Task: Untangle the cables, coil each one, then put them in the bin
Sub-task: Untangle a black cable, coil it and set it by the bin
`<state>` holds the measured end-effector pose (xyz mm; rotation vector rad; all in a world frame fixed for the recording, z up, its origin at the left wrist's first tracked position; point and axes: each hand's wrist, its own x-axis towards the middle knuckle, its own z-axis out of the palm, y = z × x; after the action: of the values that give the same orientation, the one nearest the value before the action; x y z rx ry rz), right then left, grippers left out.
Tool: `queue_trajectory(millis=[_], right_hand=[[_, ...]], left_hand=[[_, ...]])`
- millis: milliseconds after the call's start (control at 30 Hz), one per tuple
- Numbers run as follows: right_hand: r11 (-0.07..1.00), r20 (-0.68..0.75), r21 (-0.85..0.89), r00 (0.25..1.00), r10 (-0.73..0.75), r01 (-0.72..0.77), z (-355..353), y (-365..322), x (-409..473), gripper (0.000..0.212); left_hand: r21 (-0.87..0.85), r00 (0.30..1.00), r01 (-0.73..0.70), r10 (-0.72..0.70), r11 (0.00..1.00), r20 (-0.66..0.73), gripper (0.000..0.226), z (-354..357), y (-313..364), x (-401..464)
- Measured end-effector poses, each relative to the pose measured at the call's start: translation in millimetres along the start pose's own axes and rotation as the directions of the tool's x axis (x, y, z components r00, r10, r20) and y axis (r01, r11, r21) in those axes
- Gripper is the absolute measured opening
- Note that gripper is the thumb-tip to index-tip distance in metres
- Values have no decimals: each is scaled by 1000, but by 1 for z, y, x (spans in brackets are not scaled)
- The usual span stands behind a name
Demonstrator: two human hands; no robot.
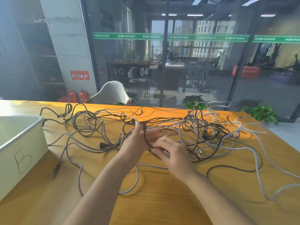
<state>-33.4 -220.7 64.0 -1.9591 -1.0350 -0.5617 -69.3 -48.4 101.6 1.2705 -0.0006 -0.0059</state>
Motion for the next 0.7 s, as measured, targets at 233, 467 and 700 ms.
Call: queue_trajectory(millis=[233,467,700], right_hand=[[997,184,-75,983,16,-2,-7,9,-2,26],[928,301,-343,919,257,-147,-26,20,-10,29],[666,735,302,612,294,-682,-73,39,-15,43]], left_hand=[[-256,1000,-24,28,966,12,53,6,-2,8],[-449,994,-111,108,887,-33,47,-1,4,16],[-503,988,-22,94,864,119,54,-19,-1,15]])
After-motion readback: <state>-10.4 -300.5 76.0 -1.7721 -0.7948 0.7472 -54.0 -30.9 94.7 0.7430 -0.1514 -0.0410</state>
